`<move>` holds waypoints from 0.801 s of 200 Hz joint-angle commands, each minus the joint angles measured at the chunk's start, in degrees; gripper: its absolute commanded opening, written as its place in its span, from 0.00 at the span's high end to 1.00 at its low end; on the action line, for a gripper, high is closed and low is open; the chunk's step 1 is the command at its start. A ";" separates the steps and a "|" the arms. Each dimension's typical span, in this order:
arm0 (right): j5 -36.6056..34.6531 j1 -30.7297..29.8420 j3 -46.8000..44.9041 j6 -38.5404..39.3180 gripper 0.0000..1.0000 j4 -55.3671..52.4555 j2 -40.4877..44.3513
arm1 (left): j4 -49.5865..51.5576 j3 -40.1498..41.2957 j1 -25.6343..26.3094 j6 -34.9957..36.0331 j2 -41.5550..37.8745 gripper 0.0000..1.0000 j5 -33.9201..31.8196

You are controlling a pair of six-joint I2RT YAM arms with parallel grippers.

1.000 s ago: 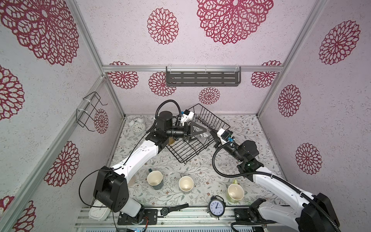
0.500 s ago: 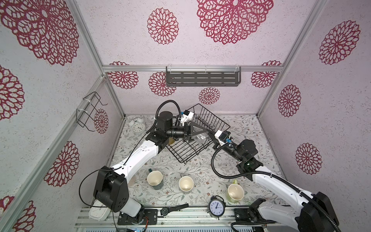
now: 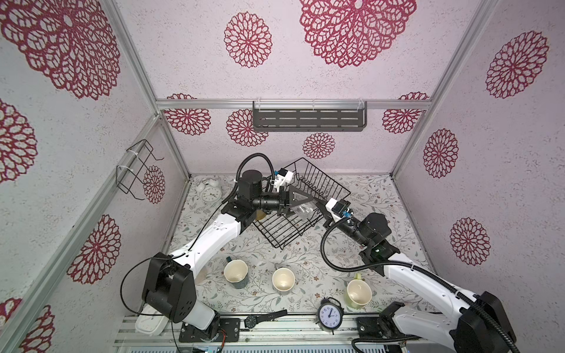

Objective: Load cups into a dish rack
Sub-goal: Place the cup upside down at the dish rack.

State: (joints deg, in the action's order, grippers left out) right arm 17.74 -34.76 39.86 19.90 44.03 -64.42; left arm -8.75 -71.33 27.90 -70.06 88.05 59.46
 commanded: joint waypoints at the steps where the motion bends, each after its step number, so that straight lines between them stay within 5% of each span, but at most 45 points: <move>1: -1.47 -0.13 -0.28 -0.20 0.83 2.06 0.84 | -3.05 0.05 -1.05 -0.80 -0.95 0.31 0.10; 37: -0.48 -0.11 -3.47 1.48 0.54 3.95 2.56 | -1.84 0.45 -2.86 0.63 -0.86 0.32 -1.75; 63: -0.64 -0.08 -6.51 0.86 0.42 4.13 4.29 | 5.55 -1.15 -4.49 5.95 -1.03 0.33 -3.74; 96: -3.80 -0.08 -11.94 -4.14 0.39 3.42 8.16 | 28.00 -11.20 -6.46 21.99 1.44 0.32 -12.60; 125: -10.84 -0.04 -19.27 -10.79 0.37 4.80 12.22 | 39.28 -18.71 -7.11 31.31 5.83 0.33 -27.77; 143: -18.16 -0.03 -23.15 -14.76 0.28 2.55 16.18 | 40.43 -21.86 -8.12 33.18 10.23 0.34 -30.85; 150: -21.78 -0.03 -24.27 -16.29 0.03 0.60 17.78 | 41.01 -23.34 -8.55 33.67 12.04 0.37 -31.36; 160: -26.08 0.04 -25.86 -17.52 0.01 -2.21 19.97 | 42.47 -25.58 -9.09 34.87 14.89 0.40 -33.36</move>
State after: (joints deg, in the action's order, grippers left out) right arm 4.60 -34.81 16.19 9.39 44.51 -49.41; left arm 26.17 -93.30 20.62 -41.98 96.42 34.76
